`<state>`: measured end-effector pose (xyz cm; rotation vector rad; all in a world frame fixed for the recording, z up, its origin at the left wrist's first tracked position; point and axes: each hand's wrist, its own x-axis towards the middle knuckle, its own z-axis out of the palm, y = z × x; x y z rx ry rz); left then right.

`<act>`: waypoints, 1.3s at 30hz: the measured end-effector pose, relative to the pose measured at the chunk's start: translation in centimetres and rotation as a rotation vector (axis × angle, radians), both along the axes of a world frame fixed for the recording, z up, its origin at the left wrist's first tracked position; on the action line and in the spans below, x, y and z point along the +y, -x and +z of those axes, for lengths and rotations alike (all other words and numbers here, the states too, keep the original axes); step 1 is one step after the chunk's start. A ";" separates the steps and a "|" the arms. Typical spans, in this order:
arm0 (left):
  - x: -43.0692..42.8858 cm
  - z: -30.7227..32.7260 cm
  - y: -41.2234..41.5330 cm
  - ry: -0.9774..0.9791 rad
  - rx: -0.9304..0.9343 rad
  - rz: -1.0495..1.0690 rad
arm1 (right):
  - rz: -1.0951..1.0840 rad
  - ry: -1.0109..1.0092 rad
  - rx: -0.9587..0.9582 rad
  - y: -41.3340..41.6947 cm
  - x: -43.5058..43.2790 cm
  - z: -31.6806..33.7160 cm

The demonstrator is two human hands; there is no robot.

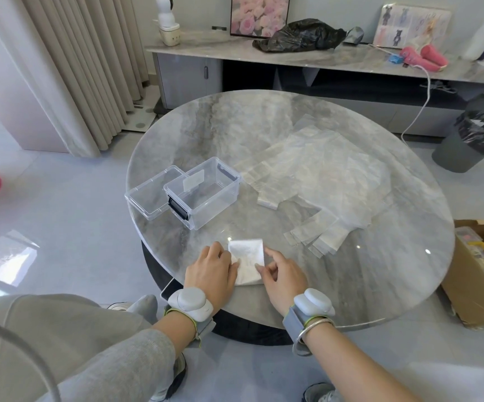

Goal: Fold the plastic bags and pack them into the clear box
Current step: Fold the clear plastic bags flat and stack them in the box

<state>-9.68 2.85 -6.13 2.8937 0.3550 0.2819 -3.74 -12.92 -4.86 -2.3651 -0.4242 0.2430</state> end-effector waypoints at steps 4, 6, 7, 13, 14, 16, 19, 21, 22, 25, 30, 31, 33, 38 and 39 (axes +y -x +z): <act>0.3 0.5 0.1 0.050 -0.142 -0.055 | 0.006 0.051 -0.028 0.1 0.1 0.1; 0.4 0.1 0.1 -0.005 -0.151 -0.203 | 0.008 0.066 -0.027 0.1 0.2 0.3; 0.3 -0.1 0.1 -0.037 -0.133 -0.283 | 0.009 0.073 -0.026 0.1 0.2 0.4; 0.1 -2.1 0.4 -0.129 0.056 -0.379 | 0.024 0.125 -0.071 0.5 0.5 0.2; 0.2 -2.3 0.3 -0.130 0.060 -0.377 | 0.022 0.141 -0.113 0.6 0.4 0.2; 0.3 -2.5 0.2 -0.122 0.062 -0.371 | 0.077 0.198 -0.318 0.6 0.1 0.0; 0.3 -2.6 0.1 -0.111 0.066 -0.375 | 0.277 0.328 -0.574 0.4 0.2 -1.1; 0.3 -2.7 0.0 -0.124 0.073 -0.378 | 0.343 0.401 -0.561 0.7 0.5 -1.7; 0.4 -2.8 0.0 -0.123 0.076 -0.376 | 0.349 0.434 -0.542 0.8 0.6 -2.0; 0.3 -2.7 0.0 -0.109 0.074 -0.365 | 0.357 0.503 -0.502 0.8 0.5 -2.3; 0.4 -2.8 0.1 -0.101 0.068 -0.330 | 0.375 0.531 -0.459 0.6 0.1 -2.1; 0.5 -2.8 0.1 -0.105 0.065 -0.322 | 0.379 0.524 -0.474 0.6 0.1 -2.0; 0.8 -2.6 0.2 -0.099 0.054 -0.325 | 0.391 0.502 -0.529 0.6 -0.1 -1.6; 1.2 -2.5 0.1 -0.082 0.038 -0.356 | 0.589 0.358 -0.672 0.1 -1.0 -0.2; 1.3 -2.5 0.1 -0.083 0.038 -0.358 | 0.602 0.326 -0.712 0.1 -1.0 -0.3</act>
